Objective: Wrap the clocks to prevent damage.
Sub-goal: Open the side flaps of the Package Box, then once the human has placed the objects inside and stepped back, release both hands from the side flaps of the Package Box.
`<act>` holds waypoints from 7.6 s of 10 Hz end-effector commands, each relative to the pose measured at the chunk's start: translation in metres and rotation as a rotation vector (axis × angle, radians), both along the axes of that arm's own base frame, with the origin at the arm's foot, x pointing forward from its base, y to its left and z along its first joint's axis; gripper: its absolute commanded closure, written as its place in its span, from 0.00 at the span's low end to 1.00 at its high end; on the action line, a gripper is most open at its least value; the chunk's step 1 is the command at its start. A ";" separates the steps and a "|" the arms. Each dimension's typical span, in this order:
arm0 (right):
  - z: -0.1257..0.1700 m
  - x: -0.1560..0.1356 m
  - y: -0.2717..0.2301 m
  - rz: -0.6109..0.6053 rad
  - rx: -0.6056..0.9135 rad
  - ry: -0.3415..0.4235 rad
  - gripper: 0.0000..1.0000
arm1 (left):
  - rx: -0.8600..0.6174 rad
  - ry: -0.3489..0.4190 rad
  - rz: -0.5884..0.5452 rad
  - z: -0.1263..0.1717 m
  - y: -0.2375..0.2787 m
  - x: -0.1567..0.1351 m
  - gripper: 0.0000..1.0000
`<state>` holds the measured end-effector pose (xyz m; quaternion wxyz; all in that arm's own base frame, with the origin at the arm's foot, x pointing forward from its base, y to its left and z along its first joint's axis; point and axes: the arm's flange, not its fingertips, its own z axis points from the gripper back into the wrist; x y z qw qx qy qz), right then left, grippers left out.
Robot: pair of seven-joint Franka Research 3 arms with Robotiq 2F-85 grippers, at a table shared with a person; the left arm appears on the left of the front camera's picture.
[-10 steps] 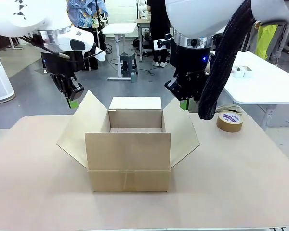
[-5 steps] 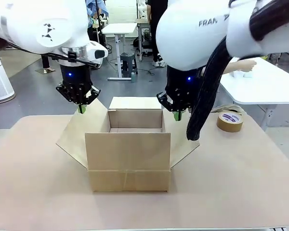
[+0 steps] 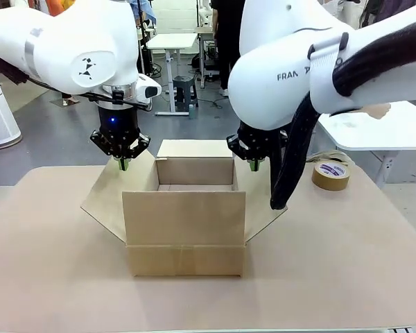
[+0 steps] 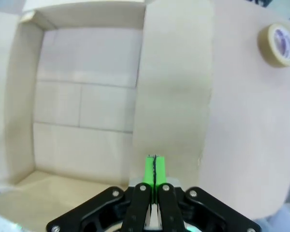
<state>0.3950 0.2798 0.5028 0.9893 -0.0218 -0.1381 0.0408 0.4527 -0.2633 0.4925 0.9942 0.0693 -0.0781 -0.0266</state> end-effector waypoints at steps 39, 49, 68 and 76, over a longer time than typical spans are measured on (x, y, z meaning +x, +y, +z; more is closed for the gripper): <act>-0.106 0.040 -0.055 -0.144 0.026 0.043 0.99 | -0.152 0.071 0.119 -0.083 0.066 0.038 1.00; -0.106 0.040 -0.055 -0.144 0.026 0.043 0.99 | -0.152 0.071 0.119 -0.083 0.066 0.038 1.00; -0.106 0.040 -0.055 -0.144 0.026 0.043 0.99 | -0.152 0.071 0.119 -0.083 0.066 0.038 1.00; -0.106 0.040 -0.055 -0.144 0.026 0.043 0.99 | -0.152 0.071 0.119 -0.083 0.066 0.038 1.00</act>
